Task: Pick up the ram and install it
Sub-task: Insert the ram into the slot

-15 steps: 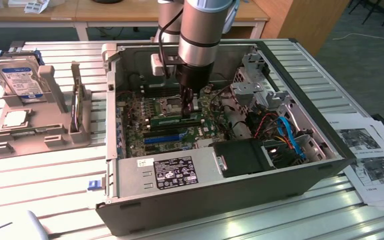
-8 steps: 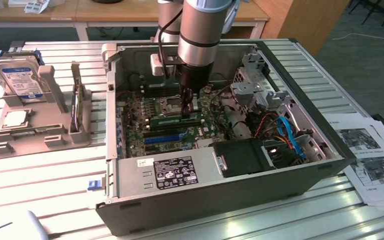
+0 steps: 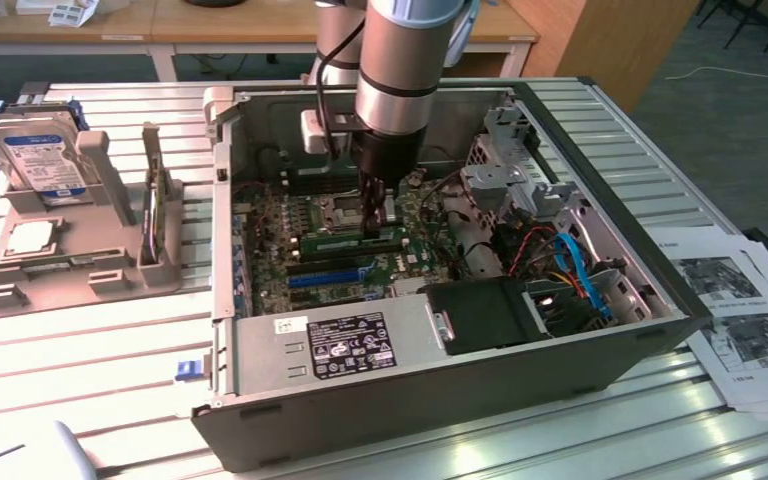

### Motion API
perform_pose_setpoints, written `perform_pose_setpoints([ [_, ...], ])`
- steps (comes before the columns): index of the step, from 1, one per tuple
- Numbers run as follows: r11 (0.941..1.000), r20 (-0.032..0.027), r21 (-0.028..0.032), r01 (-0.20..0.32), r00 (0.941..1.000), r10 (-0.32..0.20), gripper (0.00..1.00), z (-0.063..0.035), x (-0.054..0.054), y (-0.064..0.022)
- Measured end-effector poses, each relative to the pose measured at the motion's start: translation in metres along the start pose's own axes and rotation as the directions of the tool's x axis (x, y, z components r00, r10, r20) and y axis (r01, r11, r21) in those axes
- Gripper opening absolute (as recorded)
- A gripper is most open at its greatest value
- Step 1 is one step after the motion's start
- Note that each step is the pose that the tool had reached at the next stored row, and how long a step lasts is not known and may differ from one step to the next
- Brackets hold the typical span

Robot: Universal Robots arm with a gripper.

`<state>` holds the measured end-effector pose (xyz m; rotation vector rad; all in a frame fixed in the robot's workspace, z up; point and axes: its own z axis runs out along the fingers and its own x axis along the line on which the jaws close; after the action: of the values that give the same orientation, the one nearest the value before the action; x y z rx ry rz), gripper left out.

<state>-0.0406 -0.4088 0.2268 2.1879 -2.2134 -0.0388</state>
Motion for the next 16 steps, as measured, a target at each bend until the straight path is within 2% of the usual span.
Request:
perform_pose_setpoints([
  [14,1.0,0.0003,-0.0003,0.0,1.0,0.0,0.12,0.0017,0.0,0.0],
  [15,1.0,0.0003,-0.0001,0.0,1.0,0.0,0.13,0.0017,0.0,0.0],
  [16,1.0,0.0001,0.0,0.0,1.0,0.0,0.18,0.0017,0.0,-0.0001],
])
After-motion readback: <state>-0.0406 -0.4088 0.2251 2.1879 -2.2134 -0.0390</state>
